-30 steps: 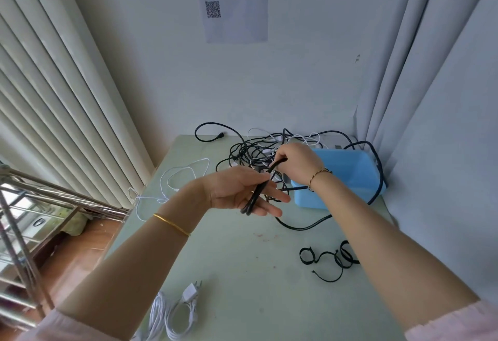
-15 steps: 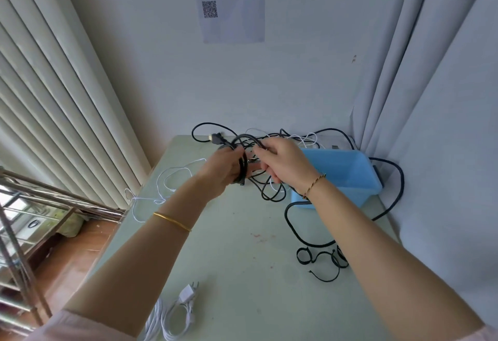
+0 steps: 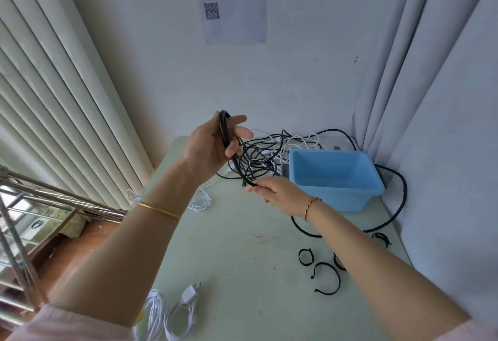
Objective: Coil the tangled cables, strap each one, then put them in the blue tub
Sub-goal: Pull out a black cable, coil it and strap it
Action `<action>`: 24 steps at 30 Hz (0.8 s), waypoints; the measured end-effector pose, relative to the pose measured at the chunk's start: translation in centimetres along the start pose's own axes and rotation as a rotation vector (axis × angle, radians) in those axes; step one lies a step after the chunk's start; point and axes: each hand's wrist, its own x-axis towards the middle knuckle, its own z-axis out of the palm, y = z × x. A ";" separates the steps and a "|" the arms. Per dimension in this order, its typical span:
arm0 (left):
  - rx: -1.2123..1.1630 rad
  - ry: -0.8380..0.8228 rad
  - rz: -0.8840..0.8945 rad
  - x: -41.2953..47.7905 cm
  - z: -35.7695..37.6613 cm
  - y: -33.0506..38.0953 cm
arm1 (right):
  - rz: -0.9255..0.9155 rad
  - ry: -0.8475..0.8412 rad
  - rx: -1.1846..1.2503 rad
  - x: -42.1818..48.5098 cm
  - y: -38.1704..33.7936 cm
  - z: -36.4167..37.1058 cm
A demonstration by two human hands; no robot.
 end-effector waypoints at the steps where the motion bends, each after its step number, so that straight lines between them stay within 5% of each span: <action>1: 0.012 -0.043 -0.039 -0.1 0.0 -0.1 | -0.008 -0.006 -0.039 0.3 0.2 -0.5; 7: 0.234 -0.343 -0.277 -0.9 -0.4 -1.2 | -0.045 -0.035 -0.429 2.5 0.6 -3.5; 13: 0.452 -0.456 -0.415 -1.7 -0.1 -2.0 | -0.175 0.138 -0.867 3.5 -0.9 -5.3; 19: 0.361 -0.292 -0.517 -2.2 -0.8 -4.7 | -0.164 0.250 -1.045 3.6 -1.0 -7.9; 24: 0.209 -0.090 -0.415 -1.2 -1.0 -6.0 | -0.294 0.462 -1.079 3.0 -3.6 -6.8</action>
